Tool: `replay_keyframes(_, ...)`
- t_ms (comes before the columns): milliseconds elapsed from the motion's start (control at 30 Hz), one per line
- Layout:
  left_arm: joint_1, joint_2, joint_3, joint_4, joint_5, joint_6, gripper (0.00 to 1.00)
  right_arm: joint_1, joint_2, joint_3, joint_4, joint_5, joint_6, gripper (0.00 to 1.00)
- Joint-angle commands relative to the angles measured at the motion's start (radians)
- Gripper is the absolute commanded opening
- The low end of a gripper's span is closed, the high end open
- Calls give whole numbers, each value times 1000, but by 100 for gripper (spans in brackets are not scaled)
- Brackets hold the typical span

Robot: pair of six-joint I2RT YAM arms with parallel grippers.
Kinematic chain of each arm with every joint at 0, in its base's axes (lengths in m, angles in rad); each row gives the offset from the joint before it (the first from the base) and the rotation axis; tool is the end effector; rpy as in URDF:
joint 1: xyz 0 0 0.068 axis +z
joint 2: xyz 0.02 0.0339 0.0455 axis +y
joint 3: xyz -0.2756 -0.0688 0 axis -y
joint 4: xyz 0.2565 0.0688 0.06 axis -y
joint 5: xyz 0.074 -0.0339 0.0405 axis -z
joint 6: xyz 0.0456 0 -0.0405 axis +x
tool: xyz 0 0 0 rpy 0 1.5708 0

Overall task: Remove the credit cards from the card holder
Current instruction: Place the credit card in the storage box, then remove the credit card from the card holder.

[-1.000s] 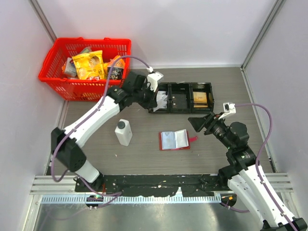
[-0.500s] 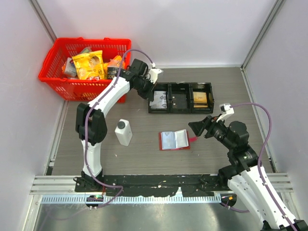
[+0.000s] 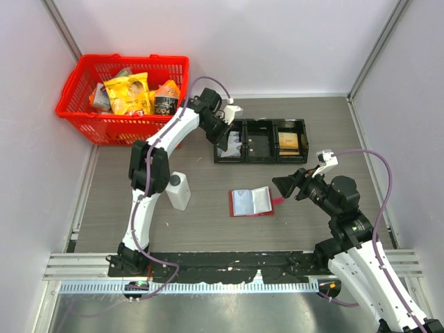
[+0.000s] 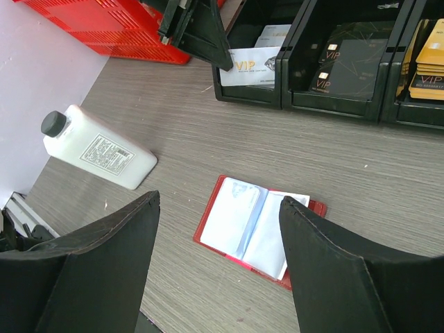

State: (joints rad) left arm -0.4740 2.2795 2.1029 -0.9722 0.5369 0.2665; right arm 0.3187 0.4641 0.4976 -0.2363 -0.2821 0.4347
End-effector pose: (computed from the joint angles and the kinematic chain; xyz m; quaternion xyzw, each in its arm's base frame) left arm 0.4420 -0.2530 0.2335 0.3929 0.8588 -0.2789 0.1740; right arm 0.1321 0.0569 0.2817 -0.0442 0.7712 0.3315 0.5417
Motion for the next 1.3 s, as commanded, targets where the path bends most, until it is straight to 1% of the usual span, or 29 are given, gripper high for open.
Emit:
replay_keyframes(0, -2, 31, 84, -51, 17, 39, 0, 3, -13, 12, 18, -2, -21, 74)
replay_keyframes(200, -2, 74, 132, -74, 8, 57, 0, 3, -13, 10, 14, -2, -19, 74)
replay_keyframes(233, -2, 75, 138, -76, 2, 62, 2, 5, -13, 12, 12, -2, -19, 74)
replay_keyframes(300, -2, 74, 147, -76, -12, 63, 16, 3, -15, 13, 6, -2, -22, 74)
replay_keyframes(367, -2, 66, 152, -68, -25, 63, 20, 2, -15, 16, 2, 4, -22, 74)
replay_keyframes(400, -2, 55, 154, -62, -35, 62, 24, 3, -16, 18, 0, 6, -22, 74)
replay_keyframes(500, -2, 28, 163, -50, -44, 54, 41, 3, -15, 19, -6, 14, -16, 77)
replay_keyframes(700, -3, -67, 163, -11, -71, 10, 64, 3, -2, 41, -38, 47, -1, 80)
replay_keyframes(767, -5, -112, 145, 38, -104, -56, 77, 3, 14, 62, -57, 49, -1, 80)
replay_keyframes(800, -3, -141, 128, 58, -126, -88, 80, 2, 24, 65, -66, 50, 1, 80)
replay_keyframes(867, -3, -198, 89, 91, -155, -143, 84, 5, 39, 71, -78, 54, 9, 81)
replay_keyframes(933, -5, -277, 2, 154, -207, -222, 87, 2, 59, 78, -96, 55, 16, 81)
replay_keyframes(967, -5, -317, -42, 188, -241, -260, 91, 3, 65, 90, -107, 58, 21, 81)
replay_keyframes(1000, -5, -368, -102, 228, -277, -317, 99, 3, 86, 96, -130, 61, 21, 81)
replay_keyframes(1033, -5, -433, -159, 259, -300, -354, 100, 3, 102, 116, -149, 66, 19, 81)
replay_keyframes(1133, 0, -567, -309, 320, -337, -478, 100, 3, 184, 160, -231, 60, -13, 81)
replay_keyframes(1267, 24, -760, -545, 440, -299, -682, 100, 3, 278, 191, -274, 35, -43, 81)
